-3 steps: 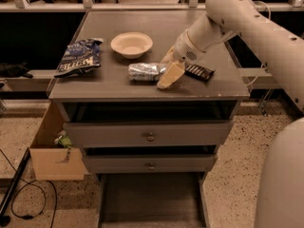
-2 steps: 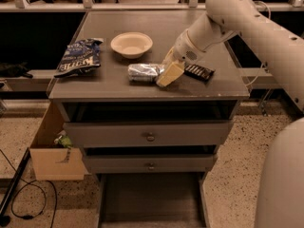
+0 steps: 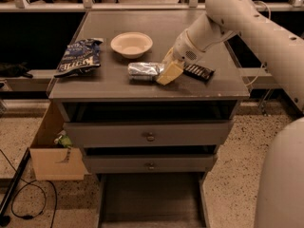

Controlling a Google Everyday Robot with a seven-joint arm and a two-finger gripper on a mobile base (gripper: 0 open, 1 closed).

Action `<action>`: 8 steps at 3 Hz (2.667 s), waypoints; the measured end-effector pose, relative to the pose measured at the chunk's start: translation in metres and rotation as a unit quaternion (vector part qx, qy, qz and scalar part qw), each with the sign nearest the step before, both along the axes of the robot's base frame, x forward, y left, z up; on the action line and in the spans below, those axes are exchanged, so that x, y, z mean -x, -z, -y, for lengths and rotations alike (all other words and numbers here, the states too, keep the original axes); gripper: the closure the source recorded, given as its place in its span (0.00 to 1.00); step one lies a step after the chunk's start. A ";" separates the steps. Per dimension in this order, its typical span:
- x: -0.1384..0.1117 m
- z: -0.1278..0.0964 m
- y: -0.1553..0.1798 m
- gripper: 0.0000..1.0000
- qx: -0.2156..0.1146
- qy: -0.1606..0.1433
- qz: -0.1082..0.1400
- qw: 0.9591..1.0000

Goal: Place redbull can into bottom drawer

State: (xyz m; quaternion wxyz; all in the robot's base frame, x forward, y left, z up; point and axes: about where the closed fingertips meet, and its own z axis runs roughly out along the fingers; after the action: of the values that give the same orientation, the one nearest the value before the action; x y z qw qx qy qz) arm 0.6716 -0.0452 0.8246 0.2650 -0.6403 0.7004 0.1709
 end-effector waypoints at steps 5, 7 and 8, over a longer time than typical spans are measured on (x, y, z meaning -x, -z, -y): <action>0.139 0.073 -0.045 1.00 0.007 0.046 0.059 0.997; 0.154 0.059 -0.034 1.00 -0.021 0.048 0.066 0.996; 0.185 0.039 -0.017 1.00 -0.074 0.061 0.074 0.993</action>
Offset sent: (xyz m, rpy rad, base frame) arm -0.0071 -0.0025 0.0157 -0.0349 -0.0207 0.0012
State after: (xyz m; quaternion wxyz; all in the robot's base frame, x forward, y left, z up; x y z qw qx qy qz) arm 0.4867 -0.0839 0.8411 0.3730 -0.5860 0.7018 0.1579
